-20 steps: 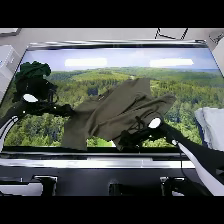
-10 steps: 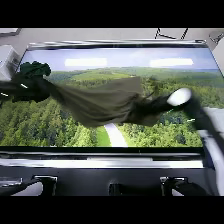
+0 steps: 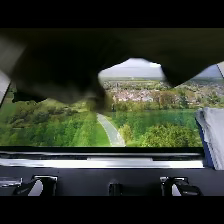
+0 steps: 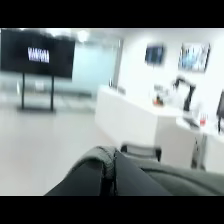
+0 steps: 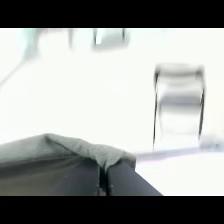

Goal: Fold the clothes and pants, and hang the long-sleeved shirts on hangers.

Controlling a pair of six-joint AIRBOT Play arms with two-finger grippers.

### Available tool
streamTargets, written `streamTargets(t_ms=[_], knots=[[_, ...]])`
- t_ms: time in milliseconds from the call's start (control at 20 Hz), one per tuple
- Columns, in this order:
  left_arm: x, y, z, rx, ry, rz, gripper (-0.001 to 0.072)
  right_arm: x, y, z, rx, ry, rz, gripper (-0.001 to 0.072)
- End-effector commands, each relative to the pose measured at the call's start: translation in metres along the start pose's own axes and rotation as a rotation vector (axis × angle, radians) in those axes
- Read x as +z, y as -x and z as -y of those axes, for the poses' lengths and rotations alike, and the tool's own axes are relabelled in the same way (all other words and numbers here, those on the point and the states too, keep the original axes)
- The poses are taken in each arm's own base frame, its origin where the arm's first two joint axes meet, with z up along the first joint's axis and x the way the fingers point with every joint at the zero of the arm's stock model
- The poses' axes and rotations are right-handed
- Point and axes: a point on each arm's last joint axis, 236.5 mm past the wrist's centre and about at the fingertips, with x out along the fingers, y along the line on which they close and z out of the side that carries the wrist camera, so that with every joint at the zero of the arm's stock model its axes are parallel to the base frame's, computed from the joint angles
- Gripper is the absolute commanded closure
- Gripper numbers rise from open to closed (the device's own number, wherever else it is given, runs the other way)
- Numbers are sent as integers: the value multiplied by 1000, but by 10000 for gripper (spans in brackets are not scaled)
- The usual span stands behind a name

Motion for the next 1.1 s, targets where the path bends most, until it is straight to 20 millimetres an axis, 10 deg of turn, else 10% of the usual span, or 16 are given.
streamTargets(t_ms=[0, 200, 350, 550, 750, 900, 1050], knots=[[82, 53, 47, 10, -65, 277, 684, 55, 47, 2, -35, 18, 198, 675], [70, 50, 50, -12, -9, 226, 685, 44, 25, 6, -40, 14, 154, 675], [23, 21, 23, -3, 65, 54, 685, -19, -25, 18, -68, -60, -87, 675], [-178, -21, -52, 7, 328, -551, 685, -249, -94, 36, -88, -83, -886, 675], [-441, 5, -118, 202, 528, -1021, 685, -468, -124, 33, -83, -95, -1375, 675], [-576, 24, -139, 359, 694, -1109, 683, -565, -156, 26, -130, -209, -1432, 674], [-635, 9, -176, 486, 767, -1054, 682, -593, -213, 20, -113, -311, -1244, 673]])
